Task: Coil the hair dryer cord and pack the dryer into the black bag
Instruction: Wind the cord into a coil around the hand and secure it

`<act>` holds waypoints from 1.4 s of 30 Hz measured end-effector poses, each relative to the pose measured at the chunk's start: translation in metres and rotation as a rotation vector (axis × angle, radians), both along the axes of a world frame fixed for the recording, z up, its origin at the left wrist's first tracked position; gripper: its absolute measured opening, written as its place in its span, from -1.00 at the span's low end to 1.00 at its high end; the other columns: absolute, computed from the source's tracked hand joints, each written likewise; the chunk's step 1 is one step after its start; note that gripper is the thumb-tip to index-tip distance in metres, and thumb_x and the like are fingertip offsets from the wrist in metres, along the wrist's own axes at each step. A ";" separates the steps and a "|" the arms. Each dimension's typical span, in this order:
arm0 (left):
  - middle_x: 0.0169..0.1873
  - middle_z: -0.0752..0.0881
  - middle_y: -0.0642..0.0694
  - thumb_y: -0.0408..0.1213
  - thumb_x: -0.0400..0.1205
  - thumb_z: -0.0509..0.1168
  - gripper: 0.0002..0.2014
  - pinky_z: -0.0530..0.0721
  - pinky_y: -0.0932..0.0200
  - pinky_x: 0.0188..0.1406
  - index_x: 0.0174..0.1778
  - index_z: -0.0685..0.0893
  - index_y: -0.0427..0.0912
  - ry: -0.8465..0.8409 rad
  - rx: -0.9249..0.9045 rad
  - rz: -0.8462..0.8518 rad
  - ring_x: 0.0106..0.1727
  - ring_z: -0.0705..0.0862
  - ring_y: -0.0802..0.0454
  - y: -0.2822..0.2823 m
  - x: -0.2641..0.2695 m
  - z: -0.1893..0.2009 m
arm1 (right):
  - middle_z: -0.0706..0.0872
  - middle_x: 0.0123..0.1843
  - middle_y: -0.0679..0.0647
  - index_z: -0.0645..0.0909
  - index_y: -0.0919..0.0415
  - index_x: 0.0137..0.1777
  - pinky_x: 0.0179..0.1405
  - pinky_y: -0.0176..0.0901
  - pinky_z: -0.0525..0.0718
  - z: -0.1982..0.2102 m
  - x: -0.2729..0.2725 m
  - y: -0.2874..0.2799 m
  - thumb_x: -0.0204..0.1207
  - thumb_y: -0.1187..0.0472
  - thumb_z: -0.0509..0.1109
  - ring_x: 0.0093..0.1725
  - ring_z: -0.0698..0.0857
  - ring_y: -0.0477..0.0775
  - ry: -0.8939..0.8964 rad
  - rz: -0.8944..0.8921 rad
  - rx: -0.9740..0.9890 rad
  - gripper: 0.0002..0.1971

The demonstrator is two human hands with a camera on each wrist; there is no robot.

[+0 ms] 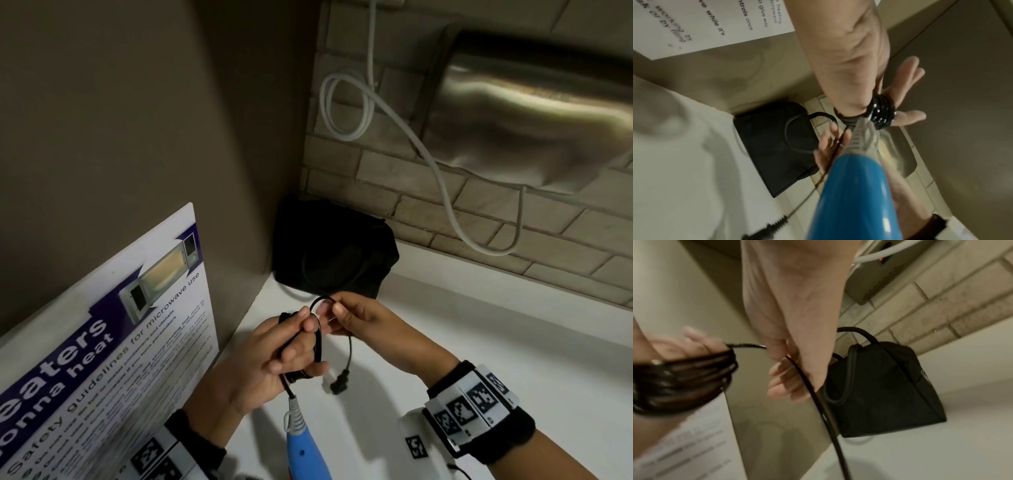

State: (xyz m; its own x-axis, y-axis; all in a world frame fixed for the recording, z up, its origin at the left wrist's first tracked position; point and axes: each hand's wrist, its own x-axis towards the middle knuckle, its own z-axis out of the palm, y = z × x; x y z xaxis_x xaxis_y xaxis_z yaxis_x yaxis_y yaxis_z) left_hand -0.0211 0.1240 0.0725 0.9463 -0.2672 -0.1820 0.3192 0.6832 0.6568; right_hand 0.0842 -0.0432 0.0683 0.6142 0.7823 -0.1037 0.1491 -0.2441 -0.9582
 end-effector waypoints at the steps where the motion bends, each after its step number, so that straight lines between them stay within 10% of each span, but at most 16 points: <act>1: -0.80 0.41 0.09 -0.13 0.68 0.08 -0.67 0.73 0.21 -0.39 -0.35 0.56 -0.16 -0.001 -0.025 -0.014 -0.85 0.31 0.27 0.001 0.001 -0.001 | 0.70 0.19 0.18 0.55 0.21 0.33 0.35 0.04 0.61 0.006 -0.006 0.002 0.73 0.10 0.10 0.20 0.70 0.09 0.091 0.007 0.026 -0.67; 4: -0.83 0.42 0.09 -0.11 0.69 0.07 -0.65 0.71 0.23 -0.39 -0.38 0.54 -0.13 -0.039 -0.028 -0.069 -0.85 0.32 0.26 0.004 0.002 -0.003 | 0.63 0.37 0.16 0.48 0.01 0.46 0.35 0.08 0.62 0.024 -0.022 0.009 0.68 -0.07 0.03 0.37 0.61 0.17 0.271 0.039 0.054 -0.56; 12: -0.83 0.41 0.12 0.03 0.51 0.41 -0.64 0.59 0.29 -0.52 -0.43 0.51 -0.12 -0.086 -0.026 -0.184 -0.85 0.34 0.28 0.008 0.003 -0.007 | 0.68 0.14 0.16 0.59 0.29 0.30 0.18 -0.06 0.64 0.033 -0.032 0.019 0.69 -0.11 0.04 0.14 0.62 0.05 0.310 -0.002 -0.009 -0.48; 23: -0.84 0.33 0.04 0.05 0.56 0.10 -0.55 0.55 0.26 -0.52 -0.55 0.42 -0.17 -0.066 0.256 -0.006 -0.85 0.24 0.20 -0.011 -0.002 0.006 | 0.51 -0.33 -0.03 0.68 0.14 -0.13 -0.35 -0.30 0.37 0.038 -0.036 0.015 0.57 -0.24 0.16 -0.42 0.33 -0.12 0.478 0.018 -0.087 -0.53; 35: -0.78 0.41 -0.04 0.10 0.46 0.13 -0.55 0.61 0.26 -0.49 -0.61 0.43 -0.17 -0.102 0.451 0.168 -0.71 0.46 0.09 -0.017 -0.005 0.002 | 0.55 -0.33 0.03 0.64 0.21 -0.08 -0.61 -0.44 0.26 0.043 -0.034 0.009 0.62 -0.18 0.17 -0.52 0.27 -0.15 0.485 0.121 -0.116 -0.55; 42: -0.80 0.25 0.04 0.21 0.49 0.14 -0.48 0.58 0.21 -0.38 -0.64 0.39 -0.12 -0.019 0.427 0.213 -0.74 0.23 0.13 -0.017 -0.001 -0.002 | 0.37 -0.44 -0.06 0.48 0.13 -0.22 -0.60 -0.44 0.24 0.039 -0.037 0.011 0.60 -0.25 0.09 -0.52 0.27 -0.18 0.611 -0.017 -0.007 -0.55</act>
State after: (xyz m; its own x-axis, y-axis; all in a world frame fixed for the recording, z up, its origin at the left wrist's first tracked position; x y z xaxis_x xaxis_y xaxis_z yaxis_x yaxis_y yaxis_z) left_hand -0.0221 0.1073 0.0708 0.9761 0.0284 -0.2156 0.1865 0.4000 0.8973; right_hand 0.0472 -0.0327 0.1076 0.4542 0.7710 -0.4463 -0.4312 -0.2481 -0.8675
